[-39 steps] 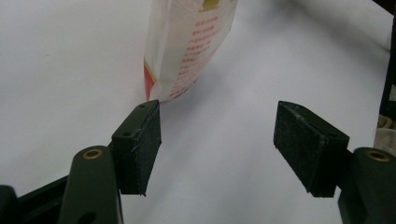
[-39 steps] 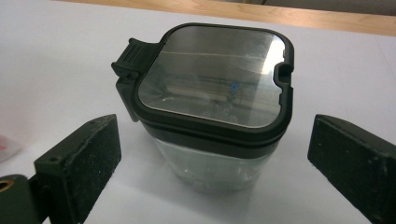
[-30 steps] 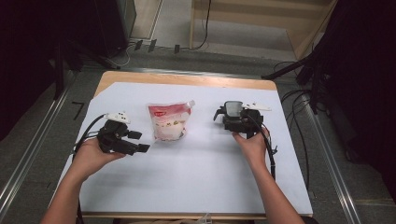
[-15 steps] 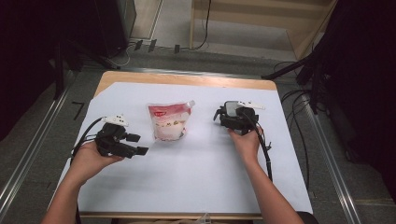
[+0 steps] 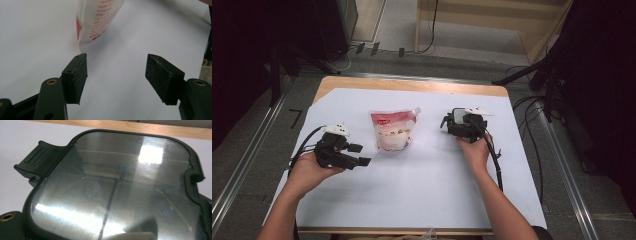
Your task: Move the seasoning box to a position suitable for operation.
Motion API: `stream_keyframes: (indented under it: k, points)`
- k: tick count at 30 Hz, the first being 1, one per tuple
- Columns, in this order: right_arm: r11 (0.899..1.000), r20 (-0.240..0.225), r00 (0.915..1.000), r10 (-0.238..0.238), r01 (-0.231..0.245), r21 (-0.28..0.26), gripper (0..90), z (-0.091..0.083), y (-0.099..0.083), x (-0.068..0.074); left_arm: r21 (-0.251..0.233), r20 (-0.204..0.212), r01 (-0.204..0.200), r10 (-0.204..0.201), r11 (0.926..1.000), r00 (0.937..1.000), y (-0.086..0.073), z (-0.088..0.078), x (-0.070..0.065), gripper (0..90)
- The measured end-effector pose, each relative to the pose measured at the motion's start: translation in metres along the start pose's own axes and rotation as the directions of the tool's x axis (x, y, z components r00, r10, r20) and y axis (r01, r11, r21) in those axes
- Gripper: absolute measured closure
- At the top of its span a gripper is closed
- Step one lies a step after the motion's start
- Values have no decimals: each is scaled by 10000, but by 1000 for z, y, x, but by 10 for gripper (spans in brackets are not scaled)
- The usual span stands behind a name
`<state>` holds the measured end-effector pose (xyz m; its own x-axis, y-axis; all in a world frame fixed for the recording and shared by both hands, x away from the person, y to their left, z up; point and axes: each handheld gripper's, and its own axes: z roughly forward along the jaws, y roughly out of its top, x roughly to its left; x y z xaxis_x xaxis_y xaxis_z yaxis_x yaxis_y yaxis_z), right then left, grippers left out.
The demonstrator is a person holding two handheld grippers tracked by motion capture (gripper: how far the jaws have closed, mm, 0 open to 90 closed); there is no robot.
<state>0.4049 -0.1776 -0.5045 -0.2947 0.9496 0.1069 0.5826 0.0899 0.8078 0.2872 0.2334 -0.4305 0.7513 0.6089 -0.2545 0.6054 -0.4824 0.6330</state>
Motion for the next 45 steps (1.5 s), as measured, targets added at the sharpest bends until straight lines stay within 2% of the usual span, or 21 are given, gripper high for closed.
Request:
stream_keyframes:
  k: [6,11,16,19,21,25,34,38,40,41,43,45]
  points:
    - [9994,270,9993,-273,279,-224,100,-3,0,2,14,-16,-99,99,9999,9999,-1,2,0,352]
    - [9993,177,9998,73,-66,-357,122,-7,1,-4,-96,-45,-203,203,9997,9998,0,2,0,352]
    - [9989,158,9998,99,-91,-461,146,-10,2,-6,-104,-5,-293,293,9995,9996,0,2,0,352]
    - [9991,196,9997,-109,117,-413,147,-10,2,-5,-106,6,-365,365,9993,9993,1,3,-1,353]
    - [9990,213,9997,-86,95,-443,148,-10,2,-4,-27,43,-443,443,9990,9990,1,3,-1,352]
    - [9979,231,9990,-378,389,-515,148,-9,1,-3,-76,-24,-410,410,9991,9992,0,3,-1,353]
    - [9976,260,9987,-443,457,-523,149,-11,2,-1,-53,82,-315,316,9995,9995,1,2,-1,355]
    - [9969,182,9992,-345,357,-699,149,-15,5,0,-69,74,-377,377,9993,9993,1,1,-2,354]
    - [9968,-2,9994,-334,333,-727,149,-17,6,-1,-150,152,-391,393,9991,9991,2,1,-3,355]
    - [9967,-9,9995,-303,302,-750,149,-18,6,0,-131,103,-504,506,9986,9987,3,0,-4,355]
    - [9969,-104,9995,-303,295,-725,149,-20,6,1,-230,327,-432,439,9988,9985,5,0,-7,355]
    - [9972,-221,9992,-330,315,-675,149,-21,5,3,-320,471,-717,732,9969,9962,8,0,-11,355]
